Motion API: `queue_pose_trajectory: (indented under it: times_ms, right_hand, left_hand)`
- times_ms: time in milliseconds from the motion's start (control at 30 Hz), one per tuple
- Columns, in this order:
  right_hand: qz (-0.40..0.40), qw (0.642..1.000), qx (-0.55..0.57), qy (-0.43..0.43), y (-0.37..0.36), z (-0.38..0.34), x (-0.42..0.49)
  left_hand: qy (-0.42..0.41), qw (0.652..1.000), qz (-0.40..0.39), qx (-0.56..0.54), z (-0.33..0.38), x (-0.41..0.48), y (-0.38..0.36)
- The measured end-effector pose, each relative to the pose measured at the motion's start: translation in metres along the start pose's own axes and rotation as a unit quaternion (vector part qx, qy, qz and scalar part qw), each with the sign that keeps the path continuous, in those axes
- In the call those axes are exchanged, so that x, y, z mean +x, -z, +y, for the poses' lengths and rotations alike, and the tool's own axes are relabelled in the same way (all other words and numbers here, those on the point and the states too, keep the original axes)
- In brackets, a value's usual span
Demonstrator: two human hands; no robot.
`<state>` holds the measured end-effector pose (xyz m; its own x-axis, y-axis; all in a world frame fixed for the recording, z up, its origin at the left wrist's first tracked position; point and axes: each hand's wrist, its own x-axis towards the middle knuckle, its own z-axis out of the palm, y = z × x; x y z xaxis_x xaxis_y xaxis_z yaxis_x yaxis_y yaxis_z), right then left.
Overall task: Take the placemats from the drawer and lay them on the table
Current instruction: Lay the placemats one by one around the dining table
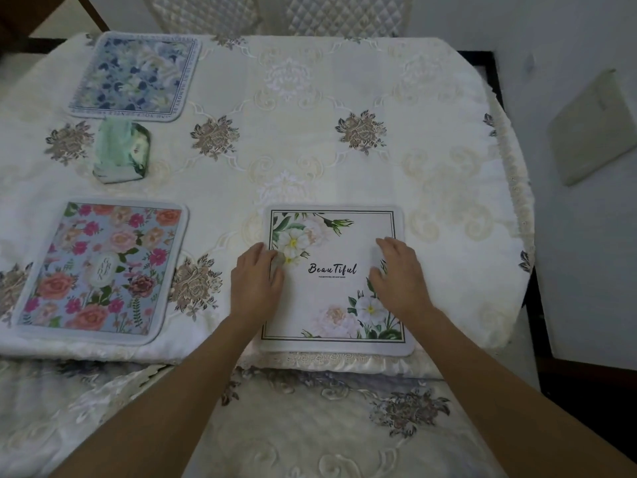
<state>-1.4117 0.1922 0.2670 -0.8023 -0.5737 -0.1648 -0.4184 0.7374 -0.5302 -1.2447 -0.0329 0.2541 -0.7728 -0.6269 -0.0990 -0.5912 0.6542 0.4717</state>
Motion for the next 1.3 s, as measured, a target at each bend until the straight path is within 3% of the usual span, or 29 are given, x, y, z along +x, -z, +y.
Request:
queue_pose_trajectory:
  times_ms: [367, 733, 1000, 1300]
  right_hand:
    - [-0.056, 0.984, -0.087, 0.144, -0.031, -0.048, 0.070]
    - [-0.013, 0.986, -0.140, 0.085, -0.005, 0.004, 0.058]
    - [-0.042, 0.980, -0.139, 0.137, -0.033, -0.039, 0.077]
    - [-0.005, 0.986, -0.154, 0.058, 0.006, 0.019, 0.065]
  left_hand:
    - [-0.228, 0.968, -0.039, 0.095, 0.046, 0.072, -0.019]
    - [-0.134, 0.971, -0.038, 0.196, -0.001, 0.068, -0.007]
    - [-0.204, 0.967, -0.064, 0.136, 0.059, 0.084, -0.027]
    - [-0.157, 0.971, -0.054, 0.174, 0.002, 0.079, -0.011]
